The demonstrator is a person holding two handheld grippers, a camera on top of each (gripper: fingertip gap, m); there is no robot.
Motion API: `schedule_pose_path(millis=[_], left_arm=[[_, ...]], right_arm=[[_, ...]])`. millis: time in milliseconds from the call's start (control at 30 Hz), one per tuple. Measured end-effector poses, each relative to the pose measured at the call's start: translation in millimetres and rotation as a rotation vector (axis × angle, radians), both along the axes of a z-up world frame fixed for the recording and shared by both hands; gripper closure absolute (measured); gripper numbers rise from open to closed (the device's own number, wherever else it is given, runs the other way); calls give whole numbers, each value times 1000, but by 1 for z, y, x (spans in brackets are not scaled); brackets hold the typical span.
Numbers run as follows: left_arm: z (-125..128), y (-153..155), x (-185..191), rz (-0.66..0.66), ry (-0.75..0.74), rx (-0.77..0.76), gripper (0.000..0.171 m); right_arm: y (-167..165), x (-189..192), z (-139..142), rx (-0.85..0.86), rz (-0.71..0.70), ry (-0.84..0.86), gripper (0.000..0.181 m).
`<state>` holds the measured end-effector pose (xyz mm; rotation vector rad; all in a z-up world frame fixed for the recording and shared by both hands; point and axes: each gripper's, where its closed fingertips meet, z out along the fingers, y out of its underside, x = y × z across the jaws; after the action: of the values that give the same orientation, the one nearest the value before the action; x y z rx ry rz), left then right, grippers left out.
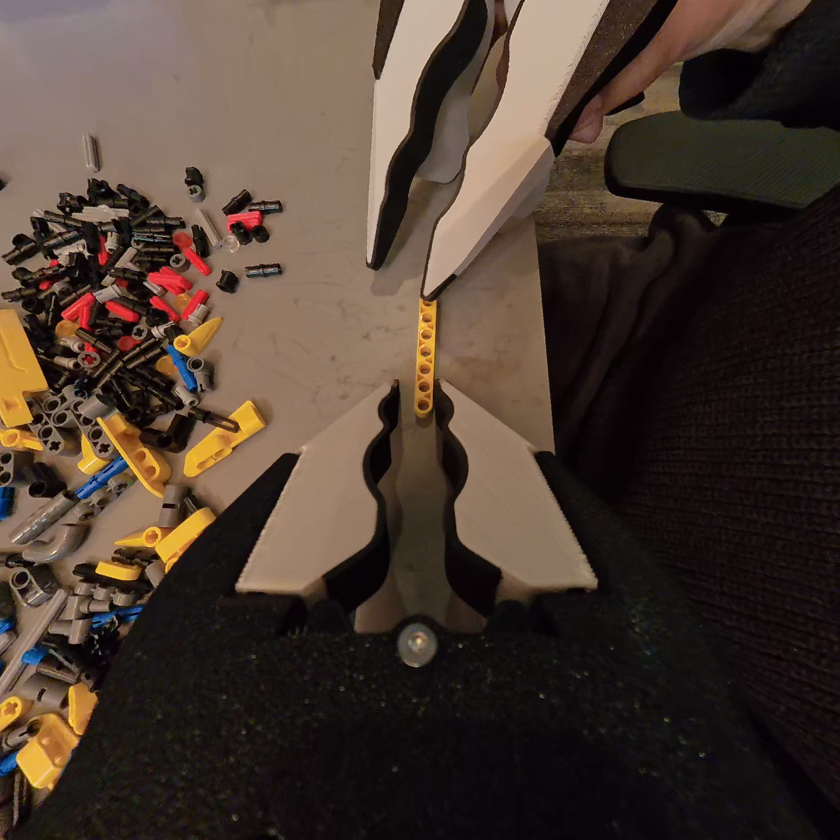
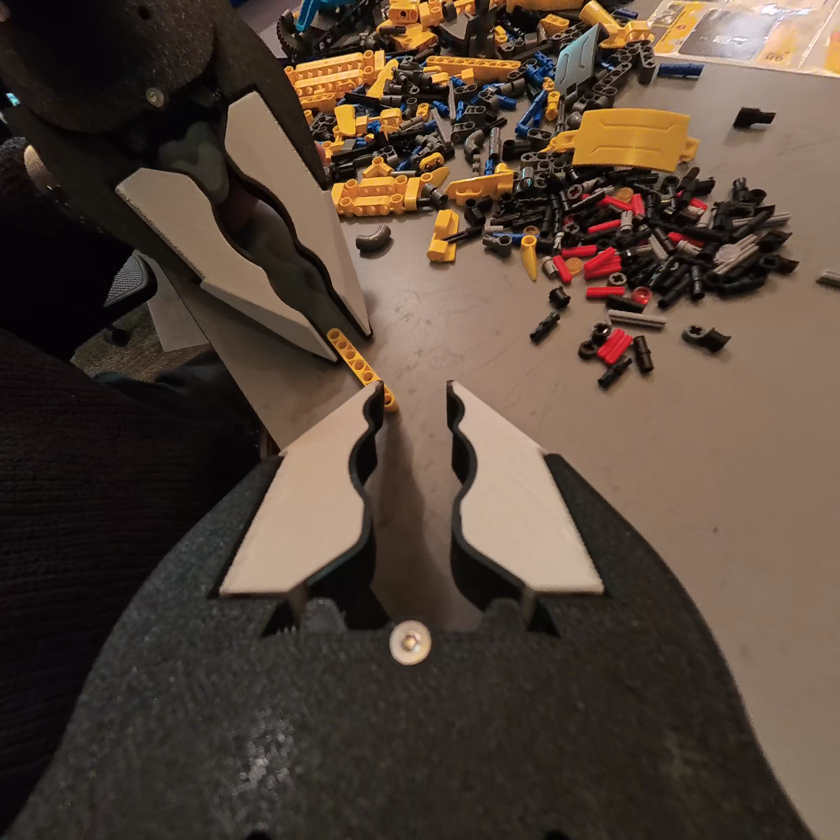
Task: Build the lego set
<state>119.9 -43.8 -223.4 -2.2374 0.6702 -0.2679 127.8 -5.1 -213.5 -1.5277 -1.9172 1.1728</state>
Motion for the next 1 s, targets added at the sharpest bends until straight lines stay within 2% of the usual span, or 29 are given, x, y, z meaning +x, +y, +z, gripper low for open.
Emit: schedule_pose_path(millis=[700,1000], left_arm=[[0,1,-1,7,-6,-3,155],[0,1,-1,10,-17,-10,154]], right_arm=[[6,-3,1,10,-48,18,156],[3,-3,1,9,-22,25,155]])
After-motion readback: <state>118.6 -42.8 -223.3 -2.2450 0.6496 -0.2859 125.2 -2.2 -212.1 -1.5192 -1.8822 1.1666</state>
